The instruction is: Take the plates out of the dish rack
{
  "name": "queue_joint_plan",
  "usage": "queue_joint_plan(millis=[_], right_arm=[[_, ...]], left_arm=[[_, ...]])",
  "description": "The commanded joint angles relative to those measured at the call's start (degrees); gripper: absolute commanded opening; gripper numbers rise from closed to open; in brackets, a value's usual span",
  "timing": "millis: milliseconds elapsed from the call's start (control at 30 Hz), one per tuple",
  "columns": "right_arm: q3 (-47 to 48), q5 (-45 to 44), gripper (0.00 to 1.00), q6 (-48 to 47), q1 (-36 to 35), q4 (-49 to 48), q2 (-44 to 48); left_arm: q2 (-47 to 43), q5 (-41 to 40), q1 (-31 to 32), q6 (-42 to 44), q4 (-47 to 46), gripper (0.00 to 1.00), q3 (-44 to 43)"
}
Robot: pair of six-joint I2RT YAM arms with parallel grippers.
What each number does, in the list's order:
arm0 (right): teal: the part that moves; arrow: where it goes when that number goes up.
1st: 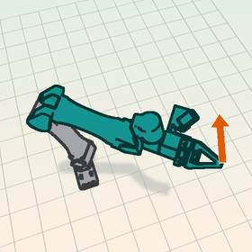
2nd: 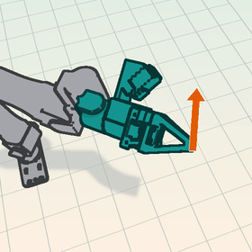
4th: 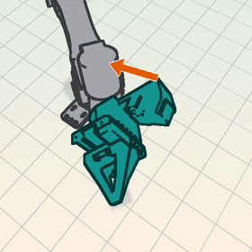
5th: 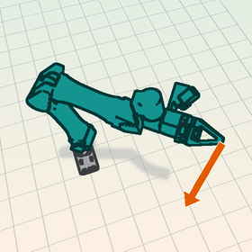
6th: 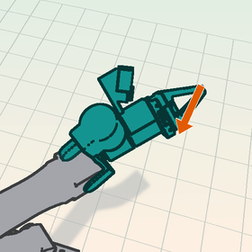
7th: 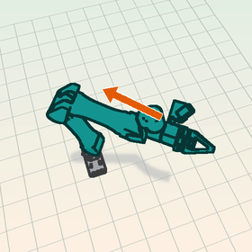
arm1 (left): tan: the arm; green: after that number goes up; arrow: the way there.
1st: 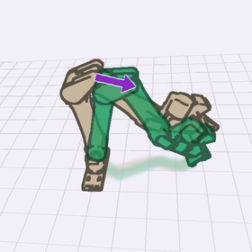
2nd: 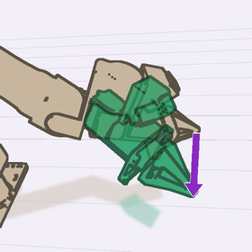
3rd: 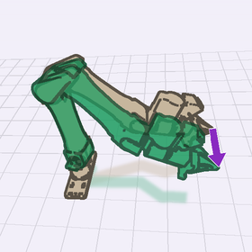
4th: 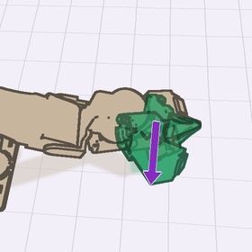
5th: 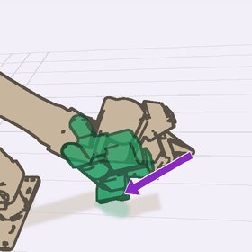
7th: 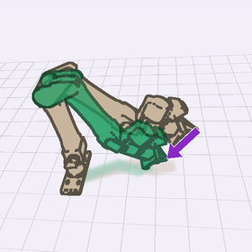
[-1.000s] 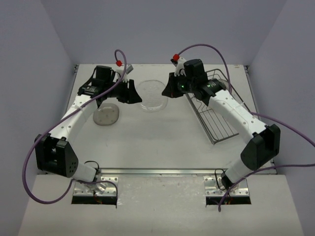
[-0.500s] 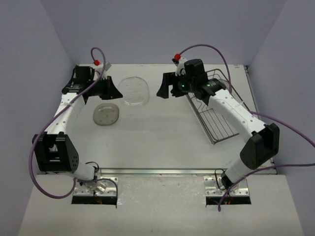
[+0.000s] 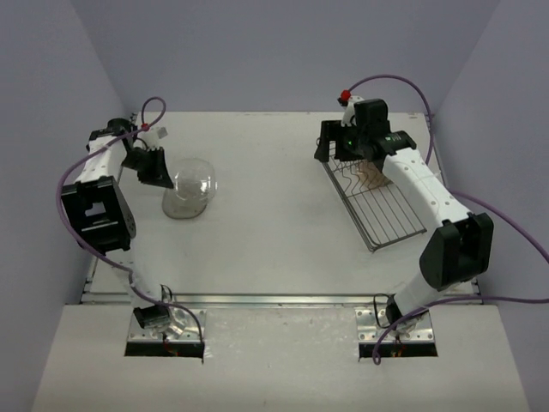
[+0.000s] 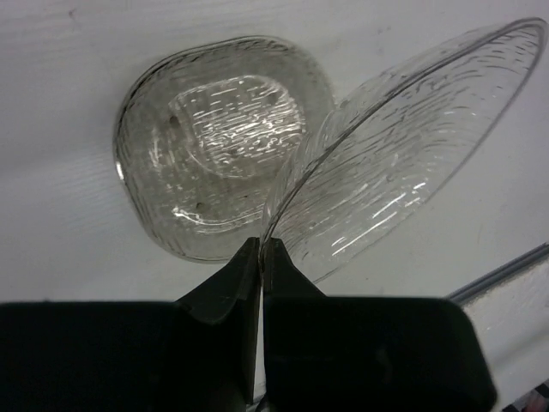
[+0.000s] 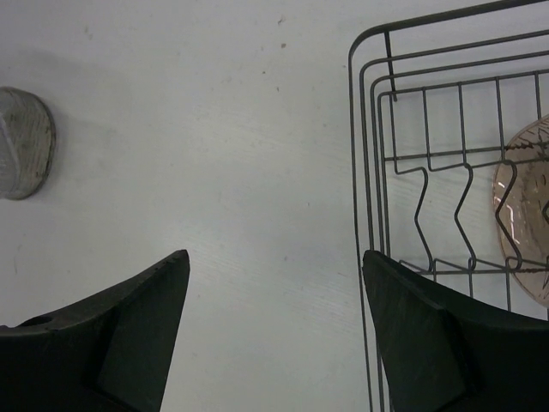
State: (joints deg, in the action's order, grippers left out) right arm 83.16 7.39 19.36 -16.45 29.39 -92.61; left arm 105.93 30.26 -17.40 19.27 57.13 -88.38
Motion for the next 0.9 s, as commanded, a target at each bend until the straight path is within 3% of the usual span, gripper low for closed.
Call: queue_joint_plan(millis=[0, 267, 400, 567, 700, 867], right_arm=[[-1.8, -1.7, 0.81, -2.7, 0.2, 0.0, 1.6], [-1.4, -1.0, 0.81, -1.8, 0.3, 0.0, 1.1], [0.2, 0.4, 0.81, -1.2, 0.3, 1.5, 0.0], [1.4, -0.2, 0.81, -1.4, 0.3, 2.2, -0.2], [2.5, -2.6, 0.81, -2.7, 0.3, 2.2, 0.4], [7.6, -19.3, 0.71, -15.9, 0.3, 2.1, -1.9]], left_arm=[[6.5, -1.8, -4.0, 8.4, 8.7, 0.00, -5.7], [8.2, -4.7, -5.2, 8.4, 6.8, 0.01, -4.7], [9.2, -5.3, -5.1, 7.6, 5.8, 0.17, -4.8], [9.7, -5.4, -5.3, 6.7, 5.7, 0.52, -5.5], [8.2, -5.1, -5.5, 5.7, 5.2, 0.58, -6.9], [-1.0, -3.7, -5.6, 2.7, 0.0, 0.64, -8.2]])
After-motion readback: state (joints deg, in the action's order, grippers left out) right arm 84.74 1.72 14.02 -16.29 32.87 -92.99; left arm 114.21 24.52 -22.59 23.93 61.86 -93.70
